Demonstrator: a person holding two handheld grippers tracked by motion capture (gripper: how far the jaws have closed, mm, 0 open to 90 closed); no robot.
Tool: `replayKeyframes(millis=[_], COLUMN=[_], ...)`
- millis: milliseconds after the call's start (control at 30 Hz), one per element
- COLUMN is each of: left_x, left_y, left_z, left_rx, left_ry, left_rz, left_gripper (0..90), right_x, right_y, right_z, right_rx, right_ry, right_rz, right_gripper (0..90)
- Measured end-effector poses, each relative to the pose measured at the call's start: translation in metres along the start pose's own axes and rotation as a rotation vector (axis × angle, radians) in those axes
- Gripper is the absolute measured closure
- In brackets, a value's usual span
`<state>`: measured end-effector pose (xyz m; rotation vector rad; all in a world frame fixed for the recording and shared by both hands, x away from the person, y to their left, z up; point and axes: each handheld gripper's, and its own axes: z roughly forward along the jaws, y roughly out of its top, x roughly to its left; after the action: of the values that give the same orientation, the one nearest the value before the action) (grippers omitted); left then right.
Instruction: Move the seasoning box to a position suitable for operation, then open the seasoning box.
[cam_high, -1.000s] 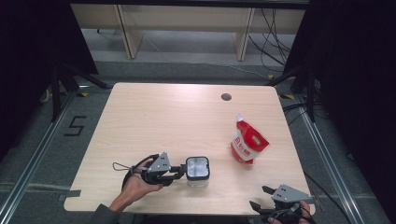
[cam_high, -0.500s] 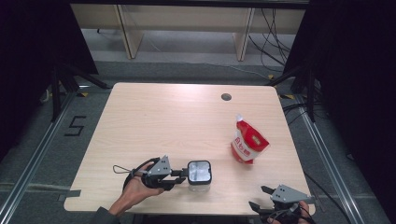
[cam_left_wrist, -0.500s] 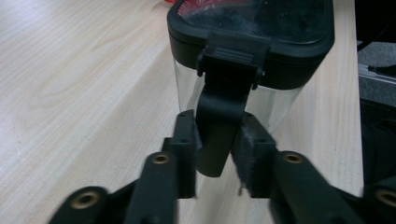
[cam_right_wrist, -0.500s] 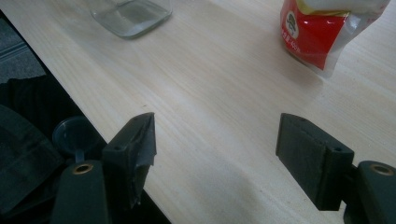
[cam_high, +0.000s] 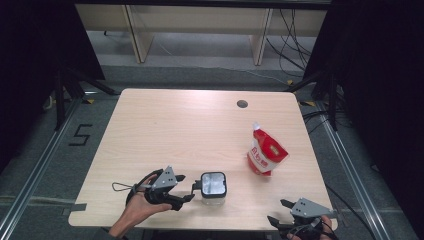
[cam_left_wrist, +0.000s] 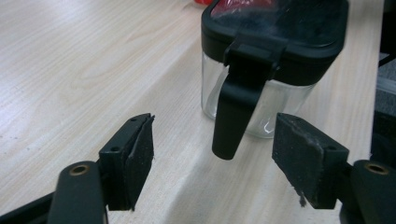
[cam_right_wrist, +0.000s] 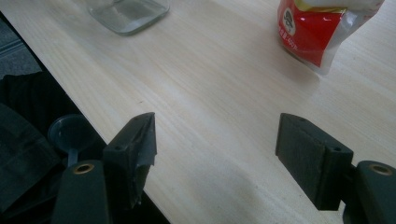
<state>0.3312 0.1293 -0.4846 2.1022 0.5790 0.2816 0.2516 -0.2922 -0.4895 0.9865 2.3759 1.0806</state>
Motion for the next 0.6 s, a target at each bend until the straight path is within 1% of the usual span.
replayKeyframes(millis=[33, 67, 100, 133, 167, 200, 267, 300, 333, 367, 400, 433, 467, 500, 567, 600], left_x=[-0.001, -0.001, -0.001, -0.001, -0.002, -0.003, -0.003, -0.003, -0.002, -0.003, -0.003, -0.004, -0.002, -0.002, -0.002, -0.003], left_y=[0.000, 0.001, 0.002, 0.002, 0.002, 0.003, 0.004, 0.005, 0.005, 0.005, 0.006, 0.007, 0.008, 0.011, 0.012, 0.013], left_z=[-0.002, -0.003, -0.006, -0.006, -0.007, -0.008, -0.011, -0.011, -0.012, -0.012, -0.013, -0.013, -0.014, -0.016, -0.017, -0.018], left_rx=[-0.001, -0.004, -0.009, -0.009, -0.013, -0.018, -0.017, -0.028, -0.027, -0.031, -0.032, -0.046, -0.047, -0.048, -0.047, -0.056], left_ry=[0.004, 0.002, 0.009, 0.009, 0.004, 0.006, 0.007, 0.009, 0.007, 0.007, 0.015, 0.011, 0.008, 0.011, 0.012, 0.013], left_rz=[-0.002, 0.004, 0.000, 0.000, -0.022, -0.031, -0.027, -0.022, -0.033, -0.057, -0.056, -0.088, -0.078, -0.107, -0.110, -0.108], left_gripper=[27.6, 27.2, 26.8, 26.7, 26.7, 26.7, 26.6, 26.6, 26.6, 26.6, 26.6, 26.7, 26.7, 27.5, 28.8, 30.8], right_x=[0.000, 0.000, 0.001, 0.001, 0.001, 0.001, 0.002, 0.001, 0.001, 0.002, 0.002, 0.002, 0.002, 0.001, 0.001, 0.001], right_y=[0.000, 0.000, 0.001, 0.001, 0.001, 0.001, 0.001, 0.001, 0.001, 0.001, 0.002, 0.002, 0.002, 0.001, 0.001, 0.001], right_z=[0.000, 0.001, 0.001, 0.001, 0.000, 0.000, 0.000, 0.001, 0.001, 0.001, 0.001, 0.001, 0.001, 0.001, 0.002, 0.002], right_rx=[-0.002, -0.003, 0.009, 0.009, 0.005, 0.001, 0.004, 0.001, 0.001, 0.004, 0.006, 0.000, 0.000, 0.003, 0.005, 0.004], right_ry=[0.001, 0.004, 0.007, 0.007, -0.006, -0.008, -0.003, -0.004, -0.004, -0.002, -0.001, -0.001, -0.001, 0.002, 0.007, 0.012], right_rz=[-0.001, -0.005, -0.002, -0.002, -0.006, -0.002, 0.001, -0.009, -0.009, -0.003, -0.004, -0.011, -0.011, -0.005, -0.002, 0.005], right_gripper=[29.9, 30.0, 30.0, 30.0, 30.0, 30.0, 30.0, 30.0, 30.0, 30.0, 30.0, 30.0, 30.0, 30.0, 30.0, 30.0])
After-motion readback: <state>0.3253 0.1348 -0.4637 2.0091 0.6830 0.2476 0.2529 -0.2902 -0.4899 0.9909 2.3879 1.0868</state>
